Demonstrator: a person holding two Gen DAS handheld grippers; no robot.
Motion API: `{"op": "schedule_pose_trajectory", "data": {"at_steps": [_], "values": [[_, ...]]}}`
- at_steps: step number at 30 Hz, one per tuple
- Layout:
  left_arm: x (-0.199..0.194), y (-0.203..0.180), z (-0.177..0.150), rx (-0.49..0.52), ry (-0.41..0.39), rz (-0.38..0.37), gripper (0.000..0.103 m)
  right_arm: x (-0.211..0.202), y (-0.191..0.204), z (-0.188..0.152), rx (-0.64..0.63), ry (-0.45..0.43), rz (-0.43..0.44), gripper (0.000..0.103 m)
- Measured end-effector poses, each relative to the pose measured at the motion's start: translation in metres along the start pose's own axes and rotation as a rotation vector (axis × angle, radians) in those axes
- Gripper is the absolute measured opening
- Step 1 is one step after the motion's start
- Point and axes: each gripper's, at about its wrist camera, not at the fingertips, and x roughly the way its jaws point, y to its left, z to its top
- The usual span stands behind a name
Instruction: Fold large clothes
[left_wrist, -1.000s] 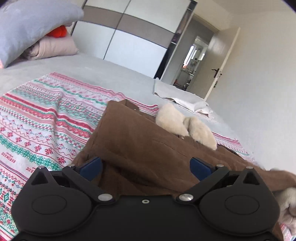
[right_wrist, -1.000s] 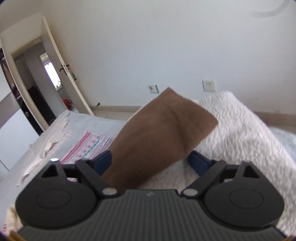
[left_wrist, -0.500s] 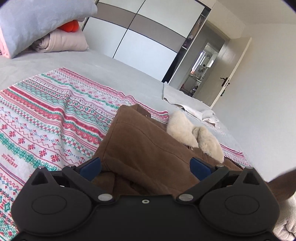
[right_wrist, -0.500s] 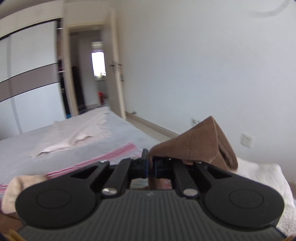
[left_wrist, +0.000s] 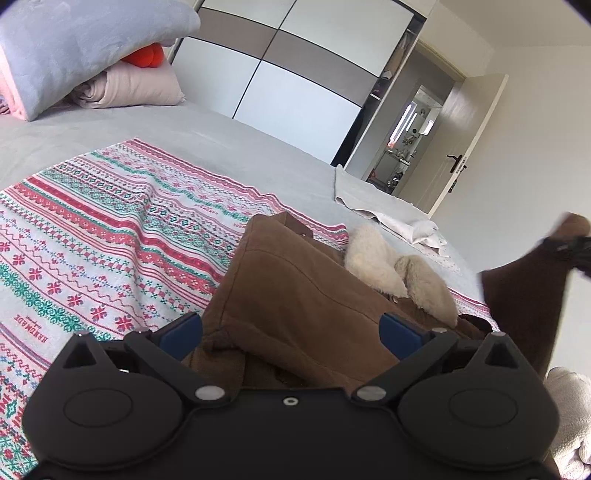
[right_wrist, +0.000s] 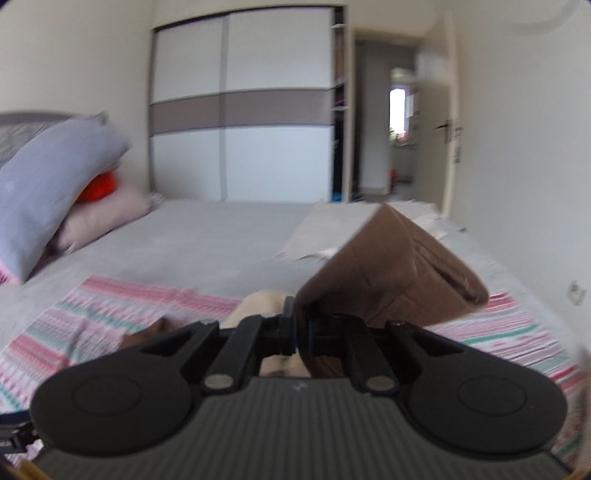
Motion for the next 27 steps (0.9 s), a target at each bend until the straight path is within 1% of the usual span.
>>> {"op": "schedule_pose_trajectory", "data": {"at_steps": [3, 5, 6, 7, 8, 9, 10, 11, 12, 13, 15, 16, 18, 20, 21, 22, 23, 24, 25, 27], "values": [[-0.001, 0.003, 0.001, -0.005, -0.002, 0.002, 0.103, 0.033, 0.047, -0.031, -0.059, 0.099, 0.050, 0.005], [-0.002, 0.004, 0.001, -0.004, -0.005, 0.006, 0.103, 0.058, 0.065, -0.057, -0.080, 0.182, 0.062, 0.006], [-0.002, 0.005, 0.001, -0.003, -0.004, 0.007, 0.103, 0.067, 0.071, -0.074, -0.087, 0.235, 0.068, 0.008], [-0.002, 0.005, 0.000, -0.001, -0.003, 0.008, 0.103, 0.074, 0.076, -0.090, -0.088, 0.293, 0.079, 0.012], [-0.002, 0.005, 0.000, 0.000, -0.002, 0.009, 0.103, 0.084, 0.077, -0.103, -0.080, 0.352, 0.097, 0.020], [-0.002, 0.005, 0.000, 0.003, 0.000, 0.010, 0.103, 0.087, 0.078, -0.118, -0.076, 0.417, 0.117, 0.026], [-0.001, 0.005, -0.001, 0.009, 0.002, 0.010, 0.103, 0.088, 0.078, -0.129, -0.078, 0.453, 0.130, 0.035], [-0.001, 0.004, -0.001, 0.015, 0.003, 0.011, 0.103, 0.081, 0.077, -0.135, -0.089, 0.438, 0.145, 0.045], [-0.001, 0.004, -0.002, 0.022, 0.004, 0.010, 0.103, 0.071, 0.075, -0.135, -0.093, 0.417, 0.163, 0.052], [-0.001, 0.003, -0.002, 0.030, 0.006, 0.004, 0.103, 0.061, 0.070, -0.132, -0.083, 0.409, 0.183, 0.065], [0.000, -0.001, -0.004, 0.044, 0.010, -0.018, 0.103, 0.039, 0.054, -0.125, -0.033, 0.381, 0.232, 0.067], [0.001, -0.003, -0.004, 0.050, 0.011, -0.035, 0.101, 0.022, 0.041, -0.121, -0.006, 0.364, 0.253, 0.067], [0.002, -0.010, -0.005, 0.048, 0.010, -0.080, 0.100, -0.002, 0.016, -0.116, 0.047, 0.323, 0.260, 0.068], [0.007, -0.018, -0.005, 0.038, 0.020, -0.150, 0.099, -0.028, -0.014, -0.117, 0.096, 0.280, 0.241, 0.073], [0.011, -0.023, -0.005, 0.037, 0.027, -0.172, 0.090, -0.038, -0.028, -0.119, 0.121, 0.257, 0.225, 0.074], [0.016, -0.030, -0.006, 0.046, 0.035, -0.178, 0.080, -0.050, -0.044, -0.122, 0.141, 0.236, 0.205, 0.075], [0.020, -0.039, -0.007, 0.070, 0.034, -0.172, 0.076, -0.059, -0.057, -0.126, 0.153, 0.220, 0.182, 0.075], [0.025, -0.051, -0.009, 0.114, 0.028, -0.167, 0.069, -0.068, -0.071, -0.130, 0.163, 0.203, 0.154, 0.075], [0.030, -0.062, -0.010, 0.161, 0.023, -0.167, 0.065, -0.074, -0.083, -0.134, 0.169, 0.186, 0.131, 0.075], [0.043, -0.085, -0.012, 0.240, 0.026, -0.176, 0.060, -0.077, -0.104, -0.140, 0.181, 0.155, 0.085, 0.075]]}}
